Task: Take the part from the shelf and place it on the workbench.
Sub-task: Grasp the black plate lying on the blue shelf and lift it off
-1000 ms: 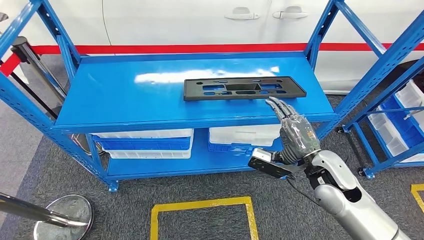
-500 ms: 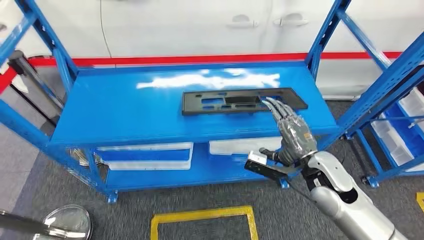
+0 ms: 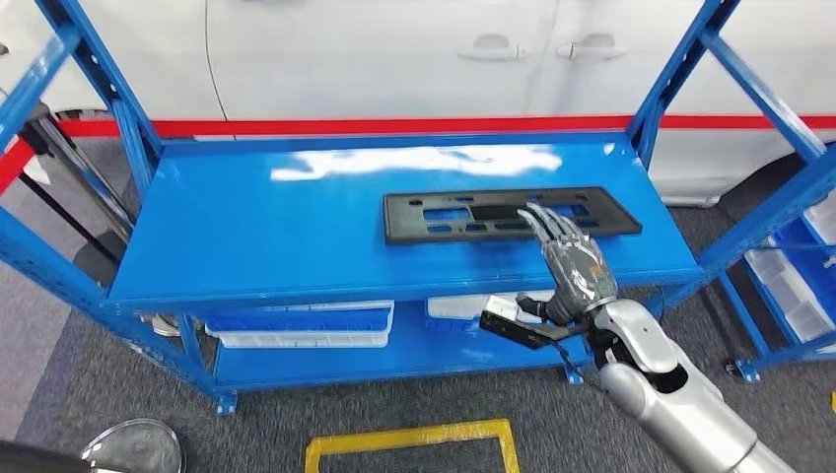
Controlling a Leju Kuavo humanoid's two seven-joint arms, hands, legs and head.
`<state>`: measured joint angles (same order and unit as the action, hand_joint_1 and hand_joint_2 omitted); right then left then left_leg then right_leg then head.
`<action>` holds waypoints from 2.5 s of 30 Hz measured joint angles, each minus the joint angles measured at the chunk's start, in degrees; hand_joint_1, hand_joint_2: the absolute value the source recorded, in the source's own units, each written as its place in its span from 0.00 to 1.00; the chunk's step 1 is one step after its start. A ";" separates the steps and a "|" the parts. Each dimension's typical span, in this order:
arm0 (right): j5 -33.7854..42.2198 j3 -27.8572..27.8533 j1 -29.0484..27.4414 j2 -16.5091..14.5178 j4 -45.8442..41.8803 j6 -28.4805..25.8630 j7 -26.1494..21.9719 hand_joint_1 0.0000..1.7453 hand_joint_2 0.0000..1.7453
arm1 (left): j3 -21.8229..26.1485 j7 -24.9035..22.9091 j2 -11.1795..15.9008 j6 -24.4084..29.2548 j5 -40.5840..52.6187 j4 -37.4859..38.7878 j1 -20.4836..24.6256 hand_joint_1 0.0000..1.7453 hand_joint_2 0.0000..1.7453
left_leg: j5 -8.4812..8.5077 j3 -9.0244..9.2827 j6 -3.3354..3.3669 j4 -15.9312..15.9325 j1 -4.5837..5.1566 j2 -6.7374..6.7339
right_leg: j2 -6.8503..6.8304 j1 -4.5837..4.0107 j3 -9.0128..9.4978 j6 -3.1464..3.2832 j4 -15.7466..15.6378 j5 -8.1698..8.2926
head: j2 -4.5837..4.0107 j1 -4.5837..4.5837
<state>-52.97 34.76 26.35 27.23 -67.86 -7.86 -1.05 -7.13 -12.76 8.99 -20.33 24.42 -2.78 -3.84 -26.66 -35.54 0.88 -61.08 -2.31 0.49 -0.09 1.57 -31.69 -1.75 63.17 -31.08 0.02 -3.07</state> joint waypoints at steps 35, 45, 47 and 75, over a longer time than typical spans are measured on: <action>-1.45 1.21 -2.12 -0.18 8.01 3.37 0.45 0.00 1.00 | -1.43 -0.36 0.20 1.19 -2.15 -0.02 0.24 0.00 0.00 | -0.78 2.63 1.25 1.99 1.13 -0.22 | 0.10 -0.84 -8.44 0.34 11.54 -3.45 | -0.01 -0.13; -2.07 1.60 -2.40 -0.83 8.71 3.48 1.21 0.00 1.00 | -1.51 -0.35 0.21 1.22 -2.20 -0.02 0.37 0.00 0.00 | -4.15 5.81 -1.26 1.89 1.06 -0.42 | 0.23 -1.21 -2.52 2.61 -4.77 5.54 | 0.00 -0.12; -2.13 1.64 -2.45 -1.06 8.78 3.45 1.25 0.00 1.00 | -1.51 -0.34 0.22 1.23 -2.22 -0.02 0.40 0.00 0.00 | -6.64 2.85 -1.40 -3.94 1.05 -0.43 | 0.15 -1.30 -1.53 3.42 -5.42 5.24 | -0.01 -0.14; -1.60 1.56 -4.02 -2.23 9.43 3.45 0.69 1.00 1.00 | -1.51 1.05 -0.05 0.30 -8.59 0.00 0.27 0.00 0.00 | 0.54 1.03 0.14 1.91 1.75 -0.15 | 0.42 -2.33 1.16 2.95 -5.22 2.00 | -0.02 -0.11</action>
<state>-54.57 36.32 22.33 25.00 -58.42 -4.41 -0.37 -8.63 -11.71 8.93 -20.04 15.83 -2.78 -3.58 -26.12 -34.50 1.02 -59.17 -0.57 0.34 0.32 -0.76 -30.53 1.20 57.95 -29.08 0.00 -3.18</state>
